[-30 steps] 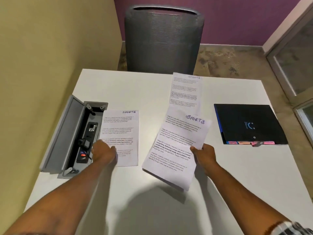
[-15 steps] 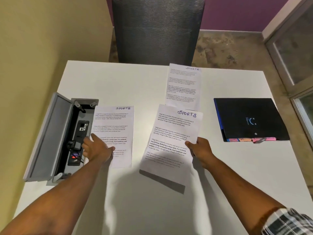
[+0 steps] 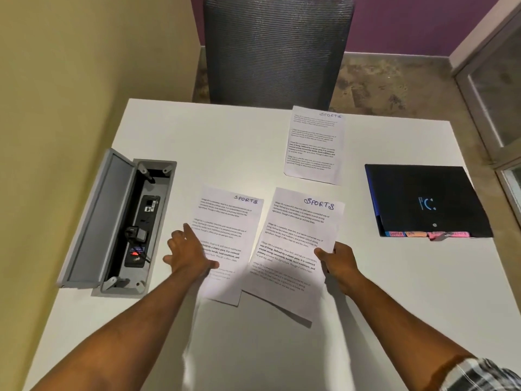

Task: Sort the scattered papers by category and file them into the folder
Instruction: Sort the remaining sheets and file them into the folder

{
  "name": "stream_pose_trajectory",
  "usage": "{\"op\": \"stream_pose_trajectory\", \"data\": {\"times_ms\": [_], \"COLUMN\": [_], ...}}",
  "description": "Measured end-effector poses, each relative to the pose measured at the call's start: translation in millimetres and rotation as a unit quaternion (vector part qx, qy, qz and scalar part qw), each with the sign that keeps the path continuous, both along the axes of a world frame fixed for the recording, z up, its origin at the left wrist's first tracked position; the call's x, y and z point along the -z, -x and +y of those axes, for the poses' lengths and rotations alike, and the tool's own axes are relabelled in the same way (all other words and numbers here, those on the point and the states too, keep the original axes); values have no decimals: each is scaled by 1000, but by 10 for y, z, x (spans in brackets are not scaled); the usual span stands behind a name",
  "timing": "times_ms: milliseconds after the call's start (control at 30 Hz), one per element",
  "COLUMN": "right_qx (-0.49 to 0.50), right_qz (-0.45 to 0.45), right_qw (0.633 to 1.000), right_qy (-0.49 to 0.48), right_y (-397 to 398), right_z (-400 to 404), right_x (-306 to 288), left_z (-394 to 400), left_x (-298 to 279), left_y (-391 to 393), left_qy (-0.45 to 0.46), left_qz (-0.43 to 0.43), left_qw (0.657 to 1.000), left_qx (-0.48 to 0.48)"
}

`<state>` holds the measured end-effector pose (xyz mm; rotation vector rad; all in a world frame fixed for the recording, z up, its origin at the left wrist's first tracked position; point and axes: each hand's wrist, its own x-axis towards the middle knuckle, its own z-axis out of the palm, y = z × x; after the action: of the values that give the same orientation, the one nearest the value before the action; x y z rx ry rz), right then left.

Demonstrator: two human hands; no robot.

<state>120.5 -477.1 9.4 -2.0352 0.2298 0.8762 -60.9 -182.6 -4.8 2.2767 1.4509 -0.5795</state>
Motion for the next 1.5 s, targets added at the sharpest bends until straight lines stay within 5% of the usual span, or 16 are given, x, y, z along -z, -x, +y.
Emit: {"op": "stream_pose_trajectory", "data": {"times_ms": [200, 333, 467, 767, 1000, 1200, 1367, 1500], "right_qx": [14, 17, -5, 4, 24, -21, -41, -57], "right_qz": [-3, -12, -34, -39, -35, -33, -18, 7], "right_qw": [1000, 1000, 999, 999, 999, 997, 992, 986], "right_qy": [-13, -2, 12, 25, -9, -74, -115, -154], "right_y": [109, 137, 177, 454, 631, 803, 858, 940], "right_z": [-96, -167, -227, -456, -522, -298, -264, -268], "right_x": [-105, -143, -153, -194, -382, -654, -755, -869], "left_z": [41, -42, -153, -302, -433, -755, -864, -867], "left_x": [72, 70, 34, -406, -730, -816, -889, -978], "left_y": [172, 367, 549, 770, 962, 898, 778, 758], "left_qy": [37, 73, 144, 218, 321, 324, 257, 292], "left_qz": [-4, -83, -213, -397, -446, -427, -379, -414], "left_qw": [997, 988, 947, 873, 816, 835, 887, 859], "left_qx": [-66, -109, -192, -181, -177, -127, -55, -68]}}
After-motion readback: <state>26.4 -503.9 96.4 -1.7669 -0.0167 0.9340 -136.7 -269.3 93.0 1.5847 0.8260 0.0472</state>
